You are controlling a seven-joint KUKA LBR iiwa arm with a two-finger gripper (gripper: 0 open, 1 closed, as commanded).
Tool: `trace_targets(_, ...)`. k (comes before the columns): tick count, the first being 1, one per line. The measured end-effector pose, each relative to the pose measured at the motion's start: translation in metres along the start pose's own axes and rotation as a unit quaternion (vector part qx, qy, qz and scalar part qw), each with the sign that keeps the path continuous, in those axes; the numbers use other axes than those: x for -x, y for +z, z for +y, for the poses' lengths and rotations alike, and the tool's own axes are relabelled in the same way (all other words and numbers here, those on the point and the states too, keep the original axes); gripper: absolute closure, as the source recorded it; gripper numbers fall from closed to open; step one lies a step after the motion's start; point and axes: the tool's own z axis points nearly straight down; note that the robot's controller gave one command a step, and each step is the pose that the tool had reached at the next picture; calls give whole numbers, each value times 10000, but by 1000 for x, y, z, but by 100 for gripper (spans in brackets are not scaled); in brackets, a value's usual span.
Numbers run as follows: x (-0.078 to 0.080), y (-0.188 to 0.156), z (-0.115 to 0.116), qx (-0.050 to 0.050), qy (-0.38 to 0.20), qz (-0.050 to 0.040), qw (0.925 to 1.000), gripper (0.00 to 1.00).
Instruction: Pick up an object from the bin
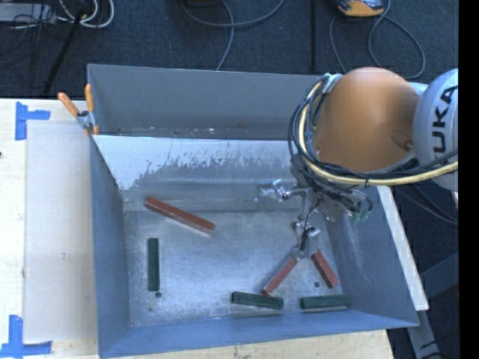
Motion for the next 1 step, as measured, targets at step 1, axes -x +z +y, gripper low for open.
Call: trace_targets(1, -48, 172, 22, 11, 994, 51, 9950, 0)
